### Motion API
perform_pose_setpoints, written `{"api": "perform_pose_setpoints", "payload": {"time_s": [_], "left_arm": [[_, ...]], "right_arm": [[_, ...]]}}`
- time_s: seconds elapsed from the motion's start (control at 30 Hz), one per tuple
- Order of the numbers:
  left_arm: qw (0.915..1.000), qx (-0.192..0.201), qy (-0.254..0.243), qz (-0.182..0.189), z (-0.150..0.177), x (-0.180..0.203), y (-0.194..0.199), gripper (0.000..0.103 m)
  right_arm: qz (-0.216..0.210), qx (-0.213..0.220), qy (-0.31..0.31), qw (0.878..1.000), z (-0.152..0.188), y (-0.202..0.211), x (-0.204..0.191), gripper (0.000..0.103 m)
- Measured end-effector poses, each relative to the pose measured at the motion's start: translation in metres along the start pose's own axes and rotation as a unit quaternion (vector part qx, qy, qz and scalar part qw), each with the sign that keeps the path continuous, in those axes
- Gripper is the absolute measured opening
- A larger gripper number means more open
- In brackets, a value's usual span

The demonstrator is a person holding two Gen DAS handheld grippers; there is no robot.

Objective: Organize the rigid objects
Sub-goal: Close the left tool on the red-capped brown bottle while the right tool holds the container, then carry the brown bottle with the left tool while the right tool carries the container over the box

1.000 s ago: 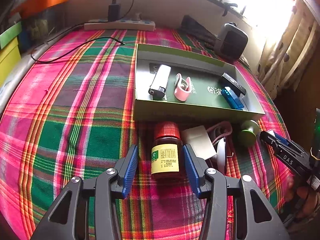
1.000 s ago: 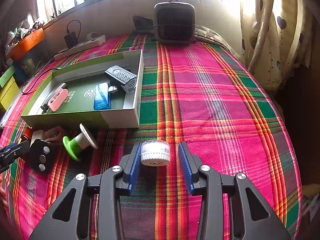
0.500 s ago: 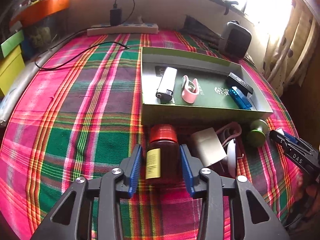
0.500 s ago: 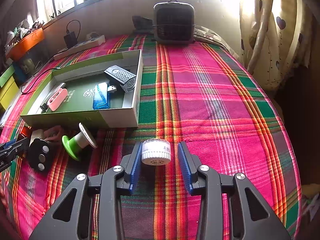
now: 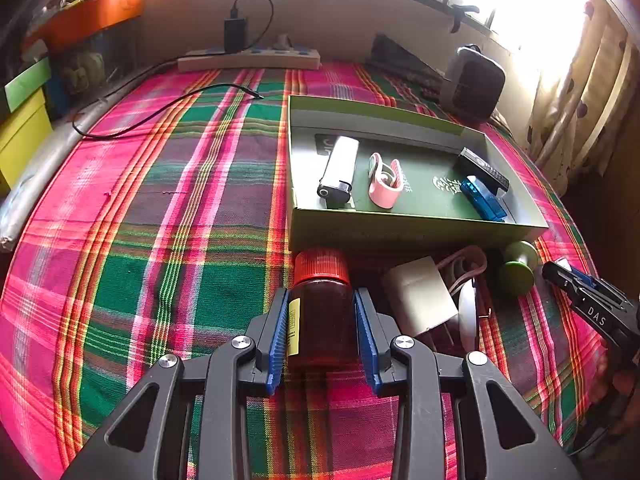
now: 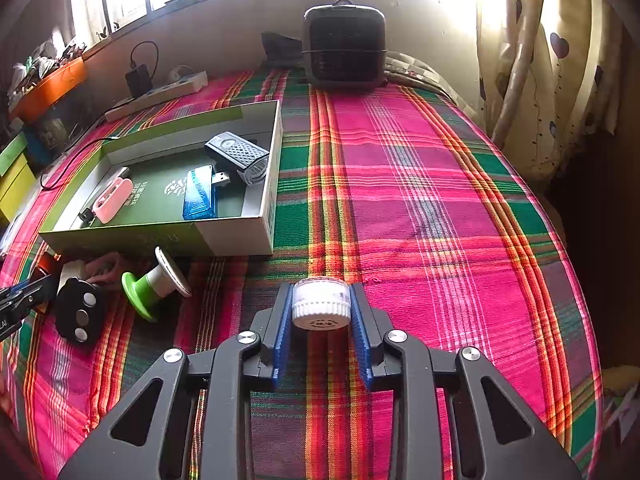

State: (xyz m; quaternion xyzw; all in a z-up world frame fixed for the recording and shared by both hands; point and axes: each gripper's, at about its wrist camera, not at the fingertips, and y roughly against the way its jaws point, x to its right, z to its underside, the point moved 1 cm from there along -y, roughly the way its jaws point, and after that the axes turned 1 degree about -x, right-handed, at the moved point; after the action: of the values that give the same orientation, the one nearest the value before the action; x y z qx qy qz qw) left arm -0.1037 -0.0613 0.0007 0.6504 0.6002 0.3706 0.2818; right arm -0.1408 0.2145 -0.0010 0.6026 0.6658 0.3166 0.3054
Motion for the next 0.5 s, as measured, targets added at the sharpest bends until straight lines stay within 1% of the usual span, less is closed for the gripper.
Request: {"api": "perform_pose_setpoints", "payload": {"time_s": [0.5], "left_arm": [[1.0000,0.003,-0.002,0.001,0.0004,-0.0007,0.0004,0.031]], "right_arm": [[-0.003,0.002,-0.003,1.000,0.0009,0.0013,0.0000,0.028]]}}
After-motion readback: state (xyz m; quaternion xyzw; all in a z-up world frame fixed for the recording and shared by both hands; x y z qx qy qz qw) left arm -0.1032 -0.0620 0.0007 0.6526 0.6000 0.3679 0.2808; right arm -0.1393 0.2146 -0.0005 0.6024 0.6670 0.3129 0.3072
